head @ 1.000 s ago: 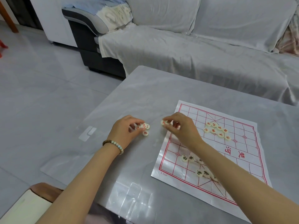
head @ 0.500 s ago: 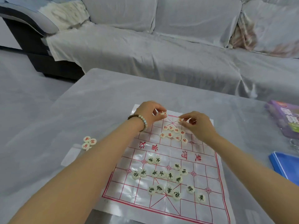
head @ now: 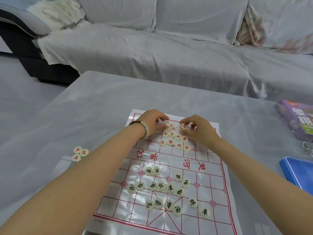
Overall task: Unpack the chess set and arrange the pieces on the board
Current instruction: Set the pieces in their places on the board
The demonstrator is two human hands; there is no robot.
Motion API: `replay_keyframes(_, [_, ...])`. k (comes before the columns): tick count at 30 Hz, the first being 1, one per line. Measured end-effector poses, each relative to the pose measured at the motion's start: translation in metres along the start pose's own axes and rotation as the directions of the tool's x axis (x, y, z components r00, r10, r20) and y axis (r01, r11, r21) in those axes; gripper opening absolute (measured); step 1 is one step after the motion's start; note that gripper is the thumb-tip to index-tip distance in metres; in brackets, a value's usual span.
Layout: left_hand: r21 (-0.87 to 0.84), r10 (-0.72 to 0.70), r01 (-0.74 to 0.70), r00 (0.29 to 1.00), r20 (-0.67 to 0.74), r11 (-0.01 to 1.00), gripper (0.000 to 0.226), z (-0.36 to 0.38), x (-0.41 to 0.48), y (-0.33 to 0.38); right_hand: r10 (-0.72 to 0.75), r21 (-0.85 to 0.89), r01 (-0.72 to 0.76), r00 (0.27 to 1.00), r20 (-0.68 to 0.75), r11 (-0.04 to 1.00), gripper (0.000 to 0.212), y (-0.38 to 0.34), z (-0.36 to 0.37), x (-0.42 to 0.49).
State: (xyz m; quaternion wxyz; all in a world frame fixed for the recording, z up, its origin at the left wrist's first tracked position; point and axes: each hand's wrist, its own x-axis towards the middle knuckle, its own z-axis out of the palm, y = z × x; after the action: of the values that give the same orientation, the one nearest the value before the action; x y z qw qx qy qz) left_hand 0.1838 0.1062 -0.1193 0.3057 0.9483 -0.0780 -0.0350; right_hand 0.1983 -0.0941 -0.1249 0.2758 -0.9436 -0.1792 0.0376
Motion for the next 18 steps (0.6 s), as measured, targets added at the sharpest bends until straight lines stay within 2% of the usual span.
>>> replay_keyframes(4, [-0.082,-0.047,0.041,0.996,-0.075,0.996,0.042,-0.019,-0.036,-0.016,-0.051,0.008,0.051,0.998,-0.036,0.999,0.024,-0.026,0.001,-0.01])
replay_keyframes(8, [0.057,-0.119,0.126,0.986,-0.116,0.99,0.044,-0.042,-0.093,-0.051,-0.135,0.129,0.136,0.991,-0.02,0.982,0.02,-0.065,0.016,-0.023])
replay_keyframes(11, [0.1,-0.161,0.177,0.976,-0.143,0.979,0.047,-0.055,-0.142,-0.08,-0.213,0.147,0.207,0.976,0.032,0.967,0.021,-0.097,0.039,-0.032])
replay_keyframes(15, [0.121,-0.166,0.178,0.981,-0.104,0.977,0.092,-0.058,-0.193,-0.1,-0.284,0.172,0.265,0.954,0.095,0.949,0.02,-0.136,0.072,-0.041])
replay_keyframes(18, [0.151,-0.137,0.15,0.986,-0.098,0.977,0.109,-0.056,-0.214,-0.109,-0.305,0.196,0.279,0.945,0.12,0.94,0.023,-0.159,0.091,-0.044])
